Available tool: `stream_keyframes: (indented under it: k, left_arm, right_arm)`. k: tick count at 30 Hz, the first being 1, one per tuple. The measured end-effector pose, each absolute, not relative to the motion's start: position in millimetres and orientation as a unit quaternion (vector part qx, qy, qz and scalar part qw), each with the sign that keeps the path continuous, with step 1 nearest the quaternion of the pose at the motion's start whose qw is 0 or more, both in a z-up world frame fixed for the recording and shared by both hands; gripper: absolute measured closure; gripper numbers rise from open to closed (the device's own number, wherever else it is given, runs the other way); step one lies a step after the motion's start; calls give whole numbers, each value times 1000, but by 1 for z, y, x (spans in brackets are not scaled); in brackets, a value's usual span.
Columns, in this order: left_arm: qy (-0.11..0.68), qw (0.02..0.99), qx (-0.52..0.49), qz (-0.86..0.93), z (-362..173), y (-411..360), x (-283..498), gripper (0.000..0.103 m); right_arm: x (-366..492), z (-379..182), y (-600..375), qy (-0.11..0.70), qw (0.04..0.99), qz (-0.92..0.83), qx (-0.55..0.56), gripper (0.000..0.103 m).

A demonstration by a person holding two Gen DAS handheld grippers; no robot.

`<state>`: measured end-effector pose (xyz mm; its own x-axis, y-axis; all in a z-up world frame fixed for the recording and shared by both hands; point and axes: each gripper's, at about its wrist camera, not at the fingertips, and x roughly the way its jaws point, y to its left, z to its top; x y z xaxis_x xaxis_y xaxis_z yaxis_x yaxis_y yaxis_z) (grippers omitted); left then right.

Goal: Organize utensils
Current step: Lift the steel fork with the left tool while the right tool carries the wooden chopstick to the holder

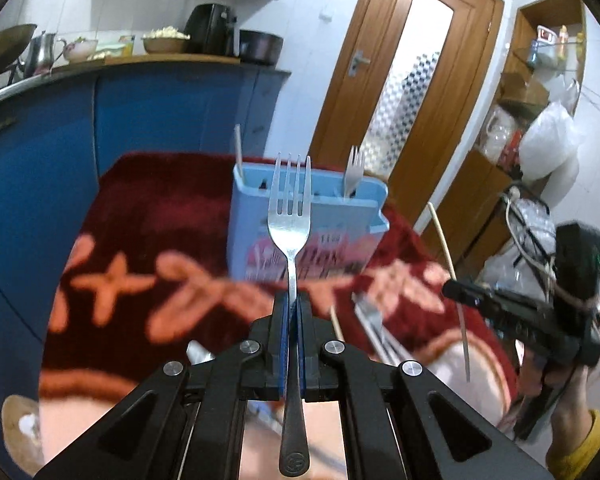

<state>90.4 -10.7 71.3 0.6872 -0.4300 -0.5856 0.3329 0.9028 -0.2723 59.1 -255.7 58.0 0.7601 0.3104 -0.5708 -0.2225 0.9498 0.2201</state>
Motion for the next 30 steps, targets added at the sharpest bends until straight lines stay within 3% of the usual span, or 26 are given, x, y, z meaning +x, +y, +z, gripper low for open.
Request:
stream_keyframes:
  k: [10, 20, 30]
  left_arm:
    - [274, 938, -100, -187, 102, -24, 150, 100]
    - [177, 965, -105, -161, 127, -34, 195, 100]
    - [137, 980, -90, -112, 94, -45, 216, 100]
  right_arm:
    - [77, 65, -257, 264, 950, 146, 80, 97]
    - [91, 52, -265, 263, 948, 143, 105, 97]
    - [103, 50, -275, 251, 951, 134, 119, 97]
